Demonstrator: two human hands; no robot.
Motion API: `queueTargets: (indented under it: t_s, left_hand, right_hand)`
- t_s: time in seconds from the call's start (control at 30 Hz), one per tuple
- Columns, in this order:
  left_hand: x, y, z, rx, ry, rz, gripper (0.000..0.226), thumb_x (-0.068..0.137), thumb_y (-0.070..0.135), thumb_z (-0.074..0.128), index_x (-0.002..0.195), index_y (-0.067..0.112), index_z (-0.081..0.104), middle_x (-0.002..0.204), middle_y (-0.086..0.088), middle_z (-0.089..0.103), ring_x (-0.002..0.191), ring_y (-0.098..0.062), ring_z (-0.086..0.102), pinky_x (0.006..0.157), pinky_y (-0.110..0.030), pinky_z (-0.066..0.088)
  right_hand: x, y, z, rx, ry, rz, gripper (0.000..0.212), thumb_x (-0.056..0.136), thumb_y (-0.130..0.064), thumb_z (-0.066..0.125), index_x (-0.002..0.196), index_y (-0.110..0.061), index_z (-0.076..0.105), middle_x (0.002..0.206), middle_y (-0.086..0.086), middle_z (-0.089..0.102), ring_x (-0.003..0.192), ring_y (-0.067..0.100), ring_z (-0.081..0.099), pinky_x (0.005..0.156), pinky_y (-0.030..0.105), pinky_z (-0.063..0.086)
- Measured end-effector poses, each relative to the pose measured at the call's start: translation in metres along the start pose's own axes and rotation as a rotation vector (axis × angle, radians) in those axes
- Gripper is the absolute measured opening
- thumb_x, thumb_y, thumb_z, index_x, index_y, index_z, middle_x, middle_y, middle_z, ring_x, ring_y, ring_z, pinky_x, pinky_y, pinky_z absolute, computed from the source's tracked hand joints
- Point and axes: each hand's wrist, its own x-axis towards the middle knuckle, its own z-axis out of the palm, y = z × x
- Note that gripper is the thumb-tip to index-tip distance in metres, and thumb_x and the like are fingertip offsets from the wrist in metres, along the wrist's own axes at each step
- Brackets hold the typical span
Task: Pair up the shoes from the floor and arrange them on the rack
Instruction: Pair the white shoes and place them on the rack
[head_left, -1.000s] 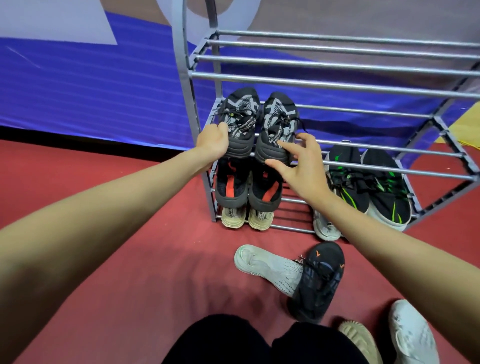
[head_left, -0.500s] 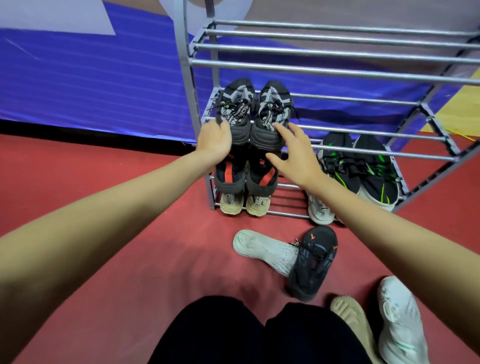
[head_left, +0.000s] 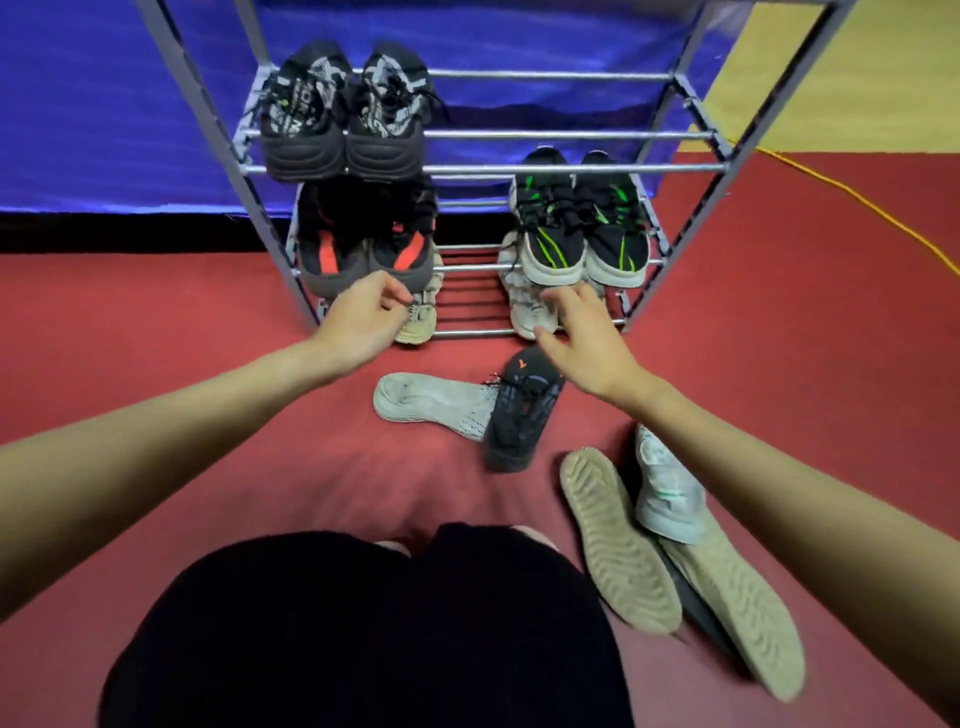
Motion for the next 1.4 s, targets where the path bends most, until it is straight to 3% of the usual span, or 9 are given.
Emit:
queueTargets:
  t_s: [0.1,0.37,0.6,0.77,0.9,0.97,1.07,1.17,1.4]
  left_hand:
    - [-0.014,0.016,0.03,-0.006,-0.126,0.039,0.017,0.084,0.007,0.048,0.088,0.02,0.059,0.07,0.004,0.057,0.064,-0.015,0.054,0.071,-0.03,0.046]
    - [-0.022,0.064,0.117,0.044,-0.445,0.192,0.02,0.085,0.004,0.046,0.089,0.019,0.058,0.076,0.002,0.059,0.076,-0.019,0.057,0.072,-0.032,0.049]
    - [-0.017,0.063,0.17,0.13,-0.545,0.212,0.021,0.085,0.003,0.046,0.093,0.015,0.06,0.083,0.0,0.059,0.068,-0.013,0.053,0.062,-0.023,0.043]
    - [-0.018,0.034,0.186,0.217,-0.558,0.147,0.024,0.085,0.002,0.044,0.095,0.012,0.063,0.089,-0.002,0.062,0.085,-0.019,0.058,0.084,-0.027,0.046]
    - [-0.019,0.014,0.191,0.249,-0.592,0.098,0.022,0.083,0.001,0.044,0.094,0.013,0.059,0.079,0.001,0.058,0.078,-0.02,0.054,0.076,-0.027,0.043]
    - [-0.017,0.001,0.189,0.297,-0.6,0.085,0.022,0.083,0.0,0.046,0.1,0.007,0.059,0.079,-0.001,0.057,0.076,-0.021,0.052,0.075,-0.028,0.043]
    - [-0.009,-0.023,0.177,0.386,-0.536,0.049,0.025,0.083,0.002,0.052,0.107,0.003,0.059,0.09,-0.007,0.058,0.085,-0.024,0.055,0.082,-0.029,0.043]
    - [0.006,-0.054,0.163,0.472,-0.458,0.01,0.034,0.083,0.007,0.056,0.117,0.005,0.053,0.117,-0.016,0.057,0.109,-0.03,0.055,0.094,-0.034,0.04]
    - [0.036,-0.109,0.145,0.613,-0.433,0.032,0.069,0.076,0.014,0.069,0.137,0.003,0.04,0.139,-0.017,0.045,0.131,-0.033,0.04,0.11,-0.038,0.031]
  right_hand:
    - [-0.03,0.029,-0.005,-0.019,-0.042,0.101,0.045,0.085,-0.015,0.058,0.127,-0.002,0.049,0.121,0.023,0.049,0.118,0.037,0.047,0.103,0.038,0.038]
    - [-0.102,0.1,-0.006,0.004,-0.073,0.407,0.049,0.084,-0.012,0.059,0.131,-0.002,0.045,0.121,0.024,0.05,0.12,0.036,0.044,0.1,0.032,0.031]
    - [-0.153,0.15,0.031,-0.003,-0.298,0.75,0.076,0.071,-0.039,0.072,0.132,-0.014,0.036,0.131,0.02,0.032,0.123,0.043,0.039,0.107,0.042,0.038]
    - [-0.156,0.157,0.046,-0.106,-0.24,0.717,0.061,0.07,-0.029,0.074,0.116,-0.009,0.04,0.125,0.017,0.032,0.109,0.043,0.045,0.092,0.044,0.044]
    - [-0.151,0.155,0.046,0.011,-0.166,0.676,0.029,0.069,-0.034,0.068,0.086,-0.025,0.046,0.112,0.01,0.034,0.105,0.038,0.044,0.091,0.043,0.047]
    - [-0.151,0.153,0.047,0.085,-0.124,0.596,0.03,0.065,-0.029,0.067,0.074,-0.029,0.038,0.105,0.006,0.036,0.102,0.034,0.045,0.091,0.042,0.048]
    - [-0.151,0.143,0.053,0.064,-0.095,0.417,0.033,0.064,-0.031,0.066,0.087,-0.026,0.043,0.115,0.006,0.039,0.107,0.032,0.046,0.09,0.047,0.047]
    - [-0.142,0.129,0.064,0.018,-0.064,0.248,0.039,0.067,-0.034,0.066,0.098,-0.021,0.048,0.128,0.007,0.037,0.115,0.032,0.044,0.09,0.046,0.047]
    - [-0.113,0.11,0.097,0.117,0.04,0.155,0.038,0.066,-0.035,0.068,0.086,-0.028,0.037,0.121,0.008,0.039,0.111,0.031,0.048,0.084,0.047,0.05]
